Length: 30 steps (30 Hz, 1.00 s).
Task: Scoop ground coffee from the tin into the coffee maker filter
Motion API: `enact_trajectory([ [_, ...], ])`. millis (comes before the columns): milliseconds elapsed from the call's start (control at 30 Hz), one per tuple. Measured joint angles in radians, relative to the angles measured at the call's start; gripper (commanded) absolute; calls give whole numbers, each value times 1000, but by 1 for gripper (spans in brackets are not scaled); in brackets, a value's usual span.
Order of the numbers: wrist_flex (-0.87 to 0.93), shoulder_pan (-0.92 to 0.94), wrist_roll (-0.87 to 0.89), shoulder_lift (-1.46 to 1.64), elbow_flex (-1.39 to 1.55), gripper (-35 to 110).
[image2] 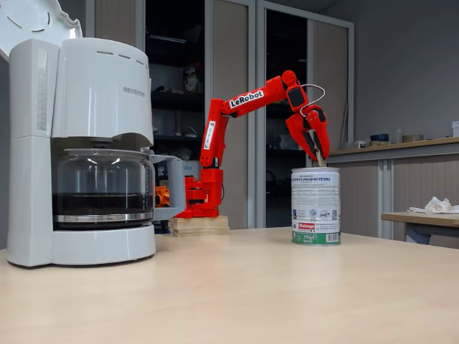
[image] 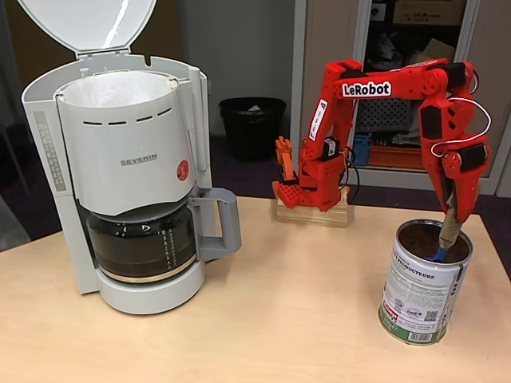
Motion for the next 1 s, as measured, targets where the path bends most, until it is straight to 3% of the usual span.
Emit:
enact_trajectory([
  [300, 83, 2, 26, 187, 127, 0],
  [567, -109, 0, 91, 175, 296, 0],
  [1000, -77, 2, 110, -15, 112, 0],
])
